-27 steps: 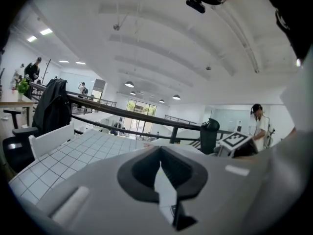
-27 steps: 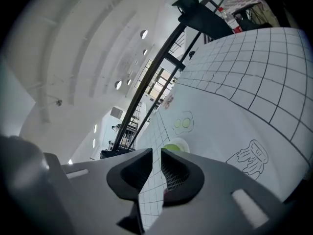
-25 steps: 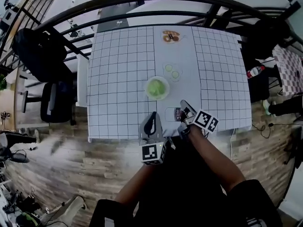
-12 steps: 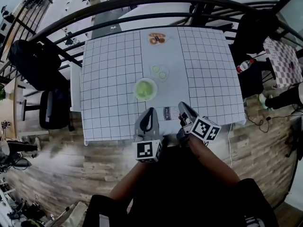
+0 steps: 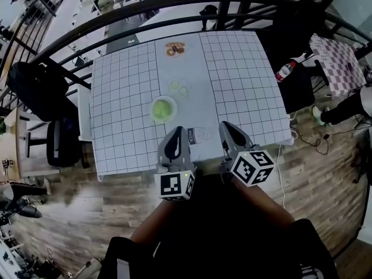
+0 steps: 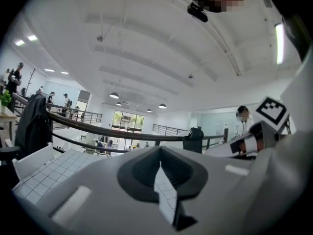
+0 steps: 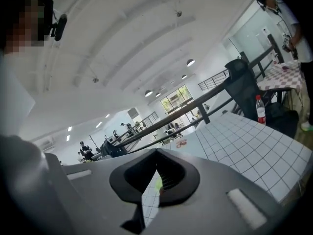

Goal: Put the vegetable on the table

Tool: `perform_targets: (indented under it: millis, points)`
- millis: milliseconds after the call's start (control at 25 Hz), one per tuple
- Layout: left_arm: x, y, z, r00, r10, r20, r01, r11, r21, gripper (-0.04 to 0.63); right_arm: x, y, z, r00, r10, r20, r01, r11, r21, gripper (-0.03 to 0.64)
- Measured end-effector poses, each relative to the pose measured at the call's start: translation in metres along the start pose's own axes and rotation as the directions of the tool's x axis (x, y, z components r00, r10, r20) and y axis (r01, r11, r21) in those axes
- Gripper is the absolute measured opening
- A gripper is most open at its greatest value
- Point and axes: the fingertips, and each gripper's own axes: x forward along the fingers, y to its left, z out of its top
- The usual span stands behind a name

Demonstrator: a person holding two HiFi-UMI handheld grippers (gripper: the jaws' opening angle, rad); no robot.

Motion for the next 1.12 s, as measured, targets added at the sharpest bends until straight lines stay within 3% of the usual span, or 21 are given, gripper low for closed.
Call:
perform_targets:
  millis: [200, 280, 400, 520, 800, 1120]
  points:
    - [0.0, -0.026, 0.007, 0.999, -0.034, -0.008, 0.035, 0.995, 0.094, 0.009, -0.026, 0.009, 0.015, 0.998, -0.004, 0.066, 0.013, 0.992, -0.124, -0.006]
    - [-0.004, -0.03, 0.01, 0.999, -0.041, -0.002, 0.041, 0.993, 0.111, 0.009, -0.031, 0.013, 0.013, 0.996, -0.009, 0.086, 0.021, 0.99, -0.137, -0.006]
    - [-0.01, -0.038, 0.014, 0.998, -0.064, 0.003, 0.063, 0.99, 0.128, 0.009, -0.038, 0.026, 0.011, 0.991, -0.009, 0.13, 0.039, 0.972, -0.231, -0.006]
    - [-0.012, -0.039, 0.013, 0.998, -0.066, -0.016, 0.068, 0.989, 0.129, 0.009, -0.036, 0.035, 0.016, 0.988, 0.002, 0.151, 0.041, 0.96, -0.278, -0.006]
    - [-0.022, -0.027, 0.021, 0.998, -0.061, 0.034, 0.055, 0.987, 0.149, 0.009, -0.032, 0.042, 0.022, 0.98, -0.005, 0.197, 0.072, 0.94, -0.334, -0.006]
    - [-0.017, -0.033, 0.019, 0.997, -0.066, 0.03, 0.061, 0.989, 0.137, 0.009, -0.033, 0.05, 0.024, 0.978, 0.016, 0.206, 0.069, 0.914, -0.399, -0.006]
